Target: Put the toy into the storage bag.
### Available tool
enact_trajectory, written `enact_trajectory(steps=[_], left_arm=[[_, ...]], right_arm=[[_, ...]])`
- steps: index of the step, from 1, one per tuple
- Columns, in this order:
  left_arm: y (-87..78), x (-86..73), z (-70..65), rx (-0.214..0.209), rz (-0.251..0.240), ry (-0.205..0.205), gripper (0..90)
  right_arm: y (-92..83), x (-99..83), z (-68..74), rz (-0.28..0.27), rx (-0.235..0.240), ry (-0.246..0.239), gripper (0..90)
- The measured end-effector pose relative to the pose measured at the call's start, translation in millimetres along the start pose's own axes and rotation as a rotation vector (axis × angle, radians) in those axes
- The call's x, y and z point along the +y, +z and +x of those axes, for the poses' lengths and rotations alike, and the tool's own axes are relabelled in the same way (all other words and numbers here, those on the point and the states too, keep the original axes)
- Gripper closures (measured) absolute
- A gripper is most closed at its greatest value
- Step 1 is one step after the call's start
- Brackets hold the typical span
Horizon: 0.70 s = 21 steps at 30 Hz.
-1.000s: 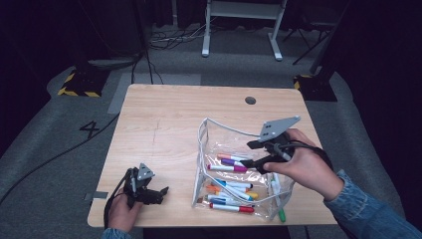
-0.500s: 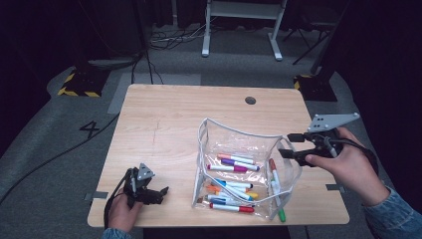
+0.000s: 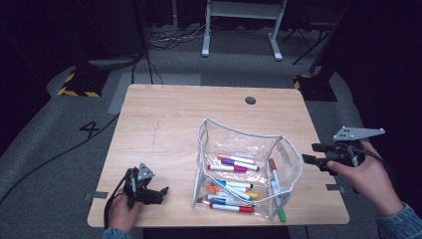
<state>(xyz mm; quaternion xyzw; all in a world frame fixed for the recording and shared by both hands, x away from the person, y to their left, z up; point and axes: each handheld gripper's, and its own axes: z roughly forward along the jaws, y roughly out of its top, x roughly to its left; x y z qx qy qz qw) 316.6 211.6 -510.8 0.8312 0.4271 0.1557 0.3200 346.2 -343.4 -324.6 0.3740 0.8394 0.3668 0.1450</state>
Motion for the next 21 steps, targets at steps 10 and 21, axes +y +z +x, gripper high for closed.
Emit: enact_trajectory(steps=[10,21], left_arm=[[0.0,0.0,0.0,0.000,0.000,0.000,0.0],[0.0,0.0,0.0,0.000,0.000,0.000,0.0]], right_arm=[[50.1,-42.8,-9.9,0.115,0.029,0.071,41.2],[97.8,-72.7,-10.6,0.186,0.066,0.118,40.7]])
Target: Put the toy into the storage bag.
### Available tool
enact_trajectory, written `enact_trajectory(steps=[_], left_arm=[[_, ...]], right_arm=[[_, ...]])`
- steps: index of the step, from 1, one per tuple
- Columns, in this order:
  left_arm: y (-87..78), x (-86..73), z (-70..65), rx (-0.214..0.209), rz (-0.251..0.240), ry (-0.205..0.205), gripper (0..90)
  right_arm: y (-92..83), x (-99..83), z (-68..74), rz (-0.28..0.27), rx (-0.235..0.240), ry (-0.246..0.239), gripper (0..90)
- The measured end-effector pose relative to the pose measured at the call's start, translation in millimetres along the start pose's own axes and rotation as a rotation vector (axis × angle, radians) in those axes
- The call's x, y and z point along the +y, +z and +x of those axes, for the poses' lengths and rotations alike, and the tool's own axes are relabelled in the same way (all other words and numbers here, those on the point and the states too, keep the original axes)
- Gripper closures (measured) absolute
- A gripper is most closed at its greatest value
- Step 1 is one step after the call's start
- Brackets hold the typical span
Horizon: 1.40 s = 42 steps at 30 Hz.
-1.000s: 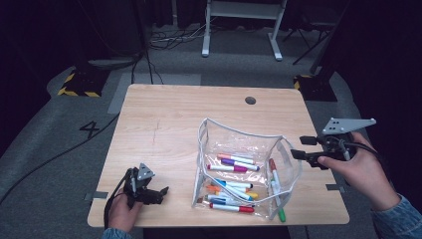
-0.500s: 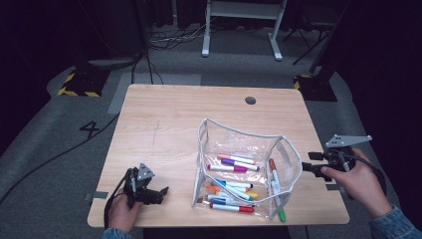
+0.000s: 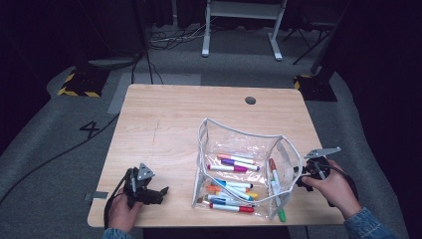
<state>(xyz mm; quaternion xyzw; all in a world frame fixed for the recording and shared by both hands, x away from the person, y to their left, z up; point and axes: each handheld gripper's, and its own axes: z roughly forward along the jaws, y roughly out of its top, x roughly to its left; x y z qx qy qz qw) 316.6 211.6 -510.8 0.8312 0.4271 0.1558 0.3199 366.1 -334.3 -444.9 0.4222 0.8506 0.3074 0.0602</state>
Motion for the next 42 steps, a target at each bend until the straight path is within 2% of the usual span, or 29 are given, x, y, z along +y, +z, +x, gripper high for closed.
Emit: enact_trajectory(steps=[9,13,17,20,21,23,24,27,33,42], left_arm=[[0.0,0.0,0.0,0.000,0.000,0.000,0.0],[0.0,0.0,0.0,0.000,0.000,0.000,0.0],[0.0,0.0,0.0,0.000,0.000,0.000,0.0],[0.0,0.0,0.0,0.000,0.000,0.000,0.0],[0.0,0.0,0.0,0.000,0.000,0.000,0.0],[0.0,0.0,0.0,0.000,0.000,0.000,0.0],[0.0,0.0,0.0,0.000,0.000,0.000,0.0],[0.0,0.0,0.0,0.000,0.000,0.000,0.0],[0.0,0.0,0.0,0.000,0.000,0.000,0.0],[0.0,0.0,0.0,0.000,0.000,0.000,0.0]], right_arm=[[31.9,-2.3,4.8,0.023,0.025,0.010,39.8],[37.5,0.0,4.9,0.037,-0.014,-0.008,43.1],[40.8,0.3,-1.4,0.058,-0.074,-0.014,51.7],[40.3,0.2,-5.4,0.069,-0.119,-0.005,70.2],[39.4,0.6,-6.7,0.077,-0.133,-0.005,73.8],[38.8,0.6,-8.3,0.080,-0.150,0.011,76.6],[38.6,0.7,-8.6,0.078,-0.149,0.026,76.6],[38.0,0.9,-10.0,0.084,-0.141,0.029,76.7],[24.0,3.7,-9.0,0.064,-0.122,0.030,76.7],[-22.8,20.6,-2.4,0.002,-0.092,0.032,76.7]])
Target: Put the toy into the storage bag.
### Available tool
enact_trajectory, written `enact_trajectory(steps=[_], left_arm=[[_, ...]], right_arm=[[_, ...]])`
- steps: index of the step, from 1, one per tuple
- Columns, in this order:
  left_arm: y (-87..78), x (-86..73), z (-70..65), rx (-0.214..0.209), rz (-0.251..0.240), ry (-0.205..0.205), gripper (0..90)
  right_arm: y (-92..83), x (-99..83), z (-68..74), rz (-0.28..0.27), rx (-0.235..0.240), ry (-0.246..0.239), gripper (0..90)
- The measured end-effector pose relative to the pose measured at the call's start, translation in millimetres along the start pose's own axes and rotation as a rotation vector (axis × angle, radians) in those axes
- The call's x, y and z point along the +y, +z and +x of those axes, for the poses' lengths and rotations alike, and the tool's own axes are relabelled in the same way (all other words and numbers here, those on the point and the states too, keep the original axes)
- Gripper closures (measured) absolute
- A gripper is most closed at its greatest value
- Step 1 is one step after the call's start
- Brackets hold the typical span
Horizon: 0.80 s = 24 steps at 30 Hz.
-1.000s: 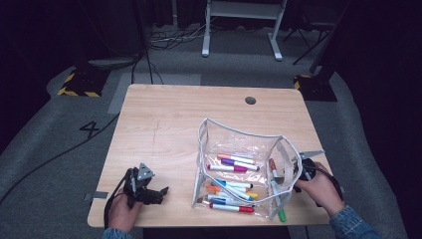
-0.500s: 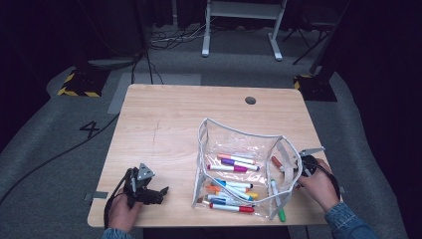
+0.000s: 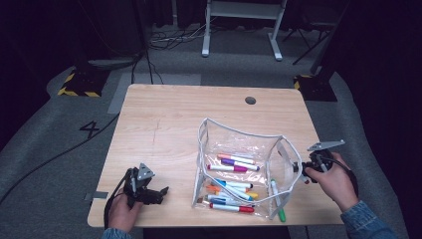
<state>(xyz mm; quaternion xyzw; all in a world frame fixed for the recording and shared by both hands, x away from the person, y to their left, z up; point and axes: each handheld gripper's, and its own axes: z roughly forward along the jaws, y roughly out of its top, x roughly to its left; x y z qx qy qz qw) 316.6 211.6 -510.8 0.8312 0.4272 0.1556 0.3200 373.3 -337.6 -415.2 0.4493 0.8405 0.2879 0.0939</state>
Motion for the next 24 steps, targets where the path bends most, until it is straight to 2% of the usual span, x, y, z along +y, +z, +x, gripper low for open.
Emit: enact_trajectory(steps=[2,8,12,24], left_arm=[[0.0,0.0,0.0,0.000,0.000,0.000,0.0],[0.0,0.0,0.0,0.000,0.000,0.000,0.0],[0.0,0.0,0.0,0.000,0.000,0.000,0.0],[0.0,0.0,0.0,0.000,0.000,0.001,0.0]], right_arm=[[-10.1,3.5,1.3,-0.013,0.021,-0.002,76.7],[-37.2,13.4,8.9,-0.032,0.032,-0.035,76.7],[-52.7,21.5,13.0,-0.055,0.061,-0.043,76.7],[-96.2,52.1,37.4,-0.118,0.049,-0.150,76.7]])
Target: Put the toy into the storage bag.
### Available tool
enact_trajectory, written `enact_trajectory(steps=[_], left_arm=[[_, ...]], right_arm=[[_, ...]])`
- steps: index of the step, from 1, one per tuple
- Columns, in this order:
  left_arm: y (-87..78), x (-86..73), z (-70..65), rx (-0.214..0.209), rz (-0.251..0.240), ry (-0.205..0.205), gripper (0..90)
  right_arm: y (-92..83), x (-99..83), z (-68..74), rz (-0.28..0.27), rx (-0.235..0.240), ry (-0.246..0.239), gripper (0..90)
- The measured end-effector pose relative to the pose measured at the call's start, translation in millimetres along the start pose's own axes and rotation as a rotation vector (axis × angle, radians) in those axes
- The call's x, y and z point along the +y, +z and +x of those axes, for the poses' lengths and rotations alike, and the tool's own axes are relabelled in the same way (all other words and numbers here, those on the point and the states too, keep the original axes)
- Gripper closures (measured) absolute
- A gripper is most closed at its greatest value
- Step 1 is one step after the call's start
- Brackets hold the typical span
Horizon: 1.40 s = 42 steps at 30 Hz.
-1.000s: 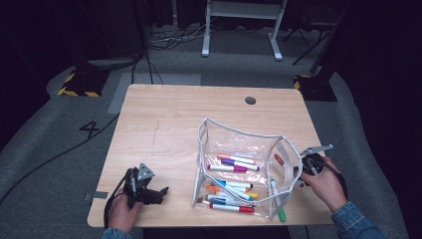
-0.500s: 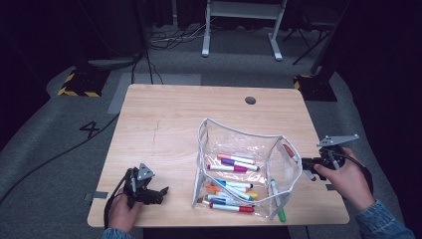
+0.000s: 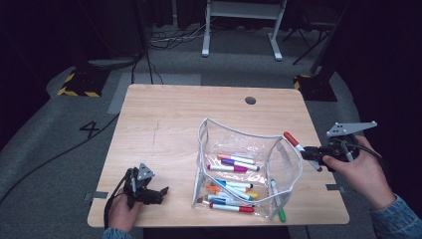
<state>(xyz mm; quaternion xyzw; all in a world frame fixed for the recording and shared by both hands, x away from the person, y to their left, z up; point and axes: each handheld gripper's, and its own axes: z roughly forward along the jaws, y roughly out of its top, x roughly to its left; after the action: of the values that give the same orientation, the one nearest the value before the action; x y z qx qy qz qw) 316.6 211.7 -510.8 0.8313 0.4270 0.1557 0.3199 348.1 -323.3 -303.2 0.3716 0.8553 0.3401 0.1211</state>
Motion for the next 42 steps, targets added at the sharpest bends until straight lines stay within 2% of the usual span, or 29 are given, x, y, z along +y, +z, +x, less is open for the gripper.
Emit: enact_trajectory(steps=[5,11,23,30,42], left_arm=[[0.0,0.0,0.0,0.000,0.000,0.000,0.0],[0.0,0.0,0.0,0.000,0.000,0.000,0.0],[0.0,0.0,0.0,0.000,0.000,0.000,0.0],[0.0,0.0,0.0,0.000,0.000,-0.001,0.0],[0.0,0.0,0.0,0.000,0.000,-0.001,0.0]], right_arm=[[-11.0,14.2,10.4,-0.017,0.018,-0.043,76.7],[-17.7,32.6,29.9,-0.019,0.063,-0.111,76.7],[-13.8,55.8,68.8,0.001,0.150,-0.223,76.7],[-2.9,67.6,91.5,0.040,0.195,-0.279,76.7],[29.7,82.0,122.4,0.103,0.267,-0.359,76.7]])
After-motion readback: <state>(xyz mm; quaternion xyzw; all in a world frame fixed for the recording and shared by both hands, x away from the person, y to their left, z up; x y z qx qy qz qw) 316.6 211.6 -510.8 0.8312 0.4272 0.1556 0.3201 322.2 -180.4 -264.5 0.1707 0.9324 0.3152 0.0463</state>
